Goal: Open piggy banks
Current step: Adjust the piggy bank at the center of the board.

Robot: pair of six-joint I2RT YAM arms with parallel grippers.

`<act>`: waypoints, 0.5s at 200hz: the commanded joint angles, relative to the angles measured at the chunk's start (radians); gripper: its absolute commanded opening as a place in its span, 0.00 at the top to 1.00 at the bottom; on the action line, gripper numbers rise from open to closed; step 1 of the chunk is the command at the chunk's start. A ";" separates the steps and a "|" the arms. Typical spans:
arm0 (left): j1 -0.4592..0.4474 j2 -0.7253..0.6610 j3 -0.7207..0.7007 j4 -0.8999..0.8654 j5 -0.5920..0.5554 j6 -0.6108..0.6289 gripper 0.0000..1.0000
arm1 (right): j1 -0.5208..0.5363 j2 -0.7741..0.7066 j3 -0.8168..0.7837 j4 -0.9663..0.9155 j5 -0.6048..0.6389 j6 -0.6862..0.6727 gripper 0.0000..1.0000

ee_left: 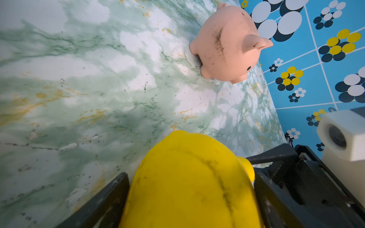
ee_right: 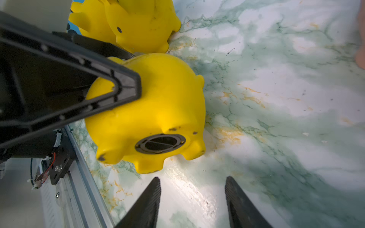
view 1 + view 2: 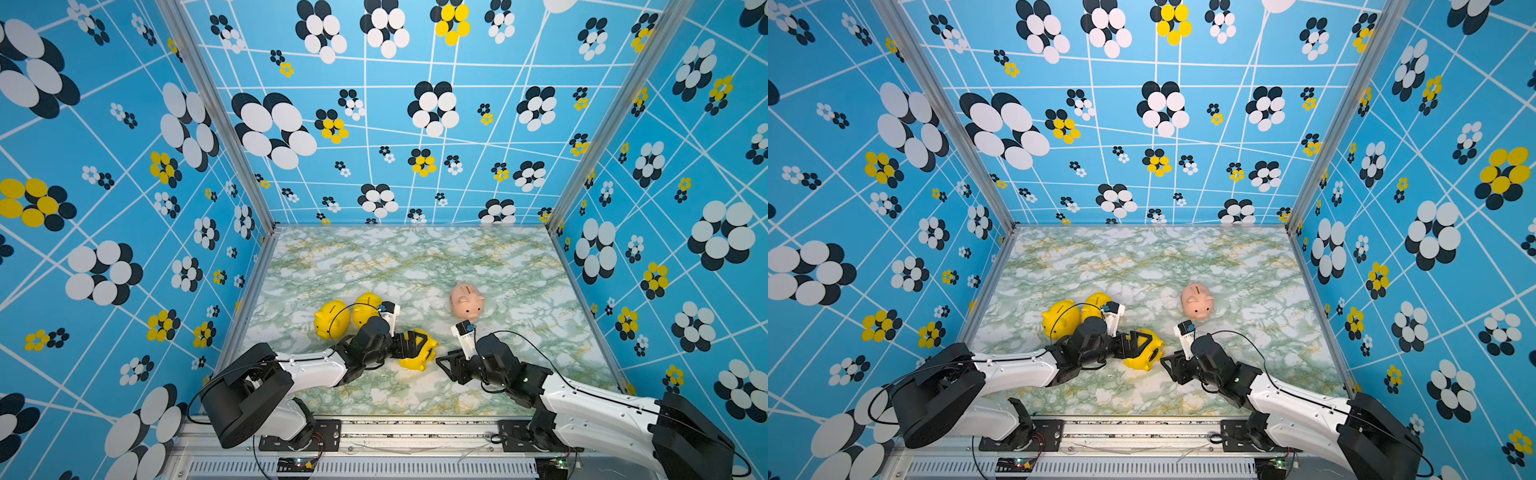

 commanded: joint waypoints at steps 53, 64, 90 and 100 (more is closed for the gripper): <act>0.034 0.126 -0.017 -0.414 0.024 -0.001 0.02 | -0.004 -0.102 -0.141 0.386 -0.017 -0.377 0.49; 0.033 0.130 -0.024 -0.389 0.033 -0.002 0.02 | -0.005 -0.079 -0.129 0.378 -0.039 -0.407 0.51; 0.034 0.149 -0.023 -0.375 0.041 0.001 0.02 | -0.004 -0.007 -0.130 0.454 -0.049 -0.421 0.54; 0.036 0.159 -0.021 -0.378 0.039 -0.005 0.02 | -0.002 0.012 -0.130 0.478 -0.054 -0.429 0.54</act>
